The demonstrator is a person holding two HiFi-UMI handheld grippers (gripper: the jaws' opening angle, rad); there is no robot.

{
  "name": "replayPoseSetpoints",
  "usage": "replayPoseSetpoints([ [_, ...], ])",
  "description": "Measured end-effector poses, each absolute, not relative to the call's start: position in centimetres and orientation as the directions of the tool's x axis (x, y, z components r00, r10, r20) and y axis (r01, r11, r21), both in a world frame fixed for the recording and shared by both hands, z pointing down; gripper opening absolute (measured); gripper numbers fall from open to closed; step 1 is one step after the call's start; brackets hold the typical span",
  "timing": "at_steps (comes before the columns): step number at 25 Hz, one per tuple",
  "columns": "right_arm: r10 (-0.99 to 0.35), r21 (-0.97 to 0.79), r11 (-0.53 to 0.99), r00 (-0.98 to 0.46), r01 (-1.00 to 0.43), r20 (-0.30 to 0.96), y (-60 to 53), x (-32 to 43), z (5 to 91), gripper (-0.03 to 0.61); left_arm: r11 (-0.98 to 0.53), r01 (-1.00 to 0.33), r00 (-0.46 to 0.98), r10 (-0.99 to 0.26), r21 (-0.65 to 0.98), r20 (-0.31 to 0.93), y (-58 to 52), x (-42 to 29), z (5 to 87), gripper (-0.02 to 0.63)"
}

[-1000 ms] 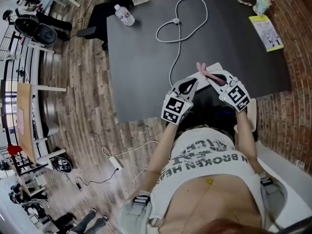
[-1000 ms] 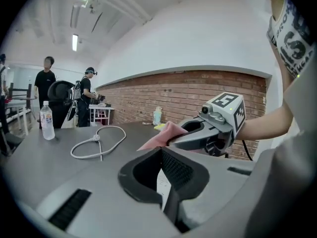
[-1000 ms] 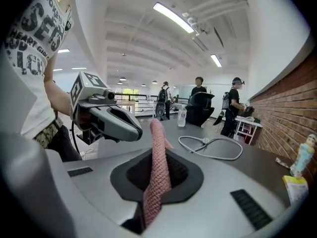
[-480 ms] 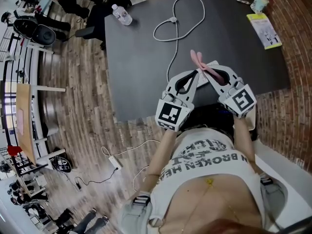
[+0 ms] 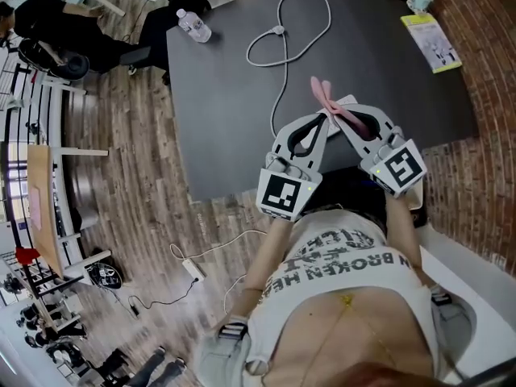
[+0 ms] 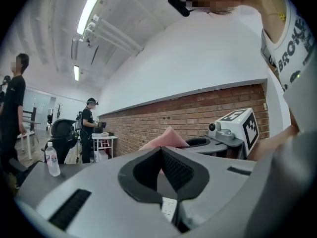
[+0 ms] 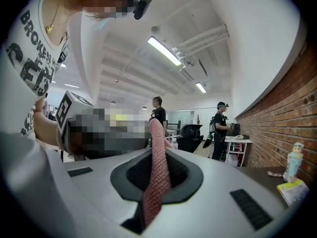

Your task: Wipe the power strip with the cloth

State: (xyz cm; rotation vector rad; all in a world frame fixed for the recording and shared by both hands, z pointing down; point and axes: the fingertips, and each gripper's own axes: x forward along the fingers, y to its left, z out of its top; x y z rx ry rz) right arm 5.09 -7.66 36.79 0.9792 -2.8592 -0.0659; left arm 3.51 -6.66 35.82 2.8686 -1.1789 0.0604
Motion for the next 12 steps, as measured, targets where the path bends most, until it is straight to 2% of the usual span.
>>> replayPoseSetpoints([
  [12,-0.653,0.079,0.757,-0.75,-0.648,0.106,-7.4,6.4,36.7,0.017,-0.735,-0.678,0.734,-0.676,0.013,0.063,-6.6,4.7,35.9,0.008],
])
